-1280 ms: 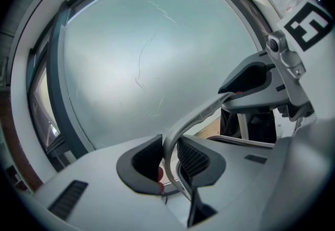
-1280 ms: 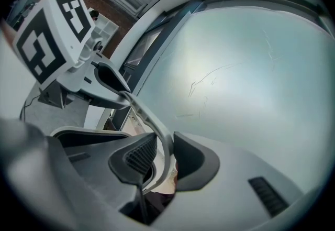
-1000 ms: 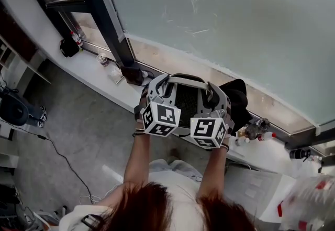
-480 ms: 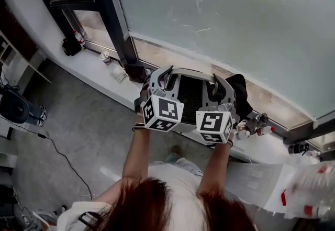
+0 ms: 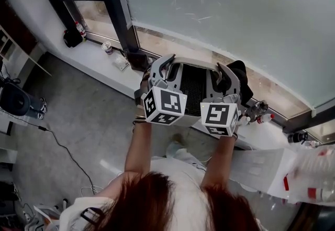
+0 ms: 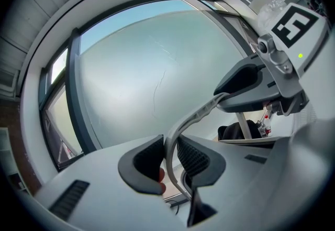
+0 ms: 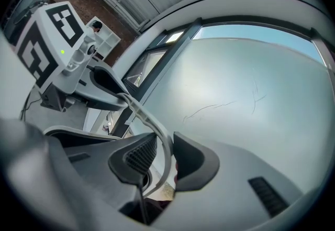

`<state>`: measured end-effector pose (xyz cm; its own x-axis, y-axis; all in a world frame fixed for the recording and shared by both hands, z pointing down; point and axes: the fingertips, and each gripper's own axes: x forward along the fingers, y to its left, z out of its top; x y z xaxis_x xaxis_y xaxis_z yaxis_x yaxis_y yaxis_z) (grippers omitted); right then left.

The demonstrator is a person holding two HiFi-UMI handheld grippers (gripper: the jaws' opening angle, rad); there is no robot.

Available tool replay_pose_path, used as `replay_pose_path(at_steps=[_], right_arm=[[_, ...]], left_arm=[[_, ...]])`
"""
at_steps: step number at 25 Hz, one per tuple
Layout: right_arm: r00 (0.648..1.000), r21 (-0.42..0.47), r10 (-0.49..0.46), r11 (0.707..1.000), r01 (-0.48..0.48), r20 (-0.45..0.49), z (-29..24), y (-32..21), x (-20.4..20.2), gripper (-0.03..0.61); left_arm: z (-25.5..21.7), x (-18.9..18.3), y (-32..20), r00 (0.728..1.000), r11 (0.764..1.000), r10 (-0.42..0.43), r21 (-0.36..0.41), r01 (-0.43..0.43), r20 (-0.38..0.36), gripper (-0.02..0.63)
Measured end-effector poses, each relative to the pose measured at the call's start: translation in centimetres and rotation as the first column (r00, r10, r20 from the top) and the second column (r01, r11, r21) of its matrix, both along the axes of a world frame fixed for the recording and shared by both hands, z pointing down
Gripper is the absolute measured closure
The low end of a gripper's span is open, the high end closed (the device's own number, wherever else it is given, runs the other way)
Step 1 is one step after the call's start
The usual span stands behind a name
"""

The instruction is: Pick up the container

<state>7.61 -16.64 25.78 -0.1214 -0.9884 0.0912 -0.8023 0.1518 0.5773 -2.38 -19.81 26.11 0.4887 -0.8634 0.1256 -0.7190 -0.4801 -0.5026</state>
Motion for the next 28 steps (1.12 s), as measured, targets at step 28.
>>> replay_pose_path(at_steps=[28], right_arm=[[0.999, 0.026, -0.039, 0.999, 0.039, 0.004, -1.0, 8.3, -3.1, 0.469]], left_arm=[[-1.0, -2.6, 8.5, 1.0, 0.999, 0.019, 0.03, -0.019, -0.003, 0.525]])
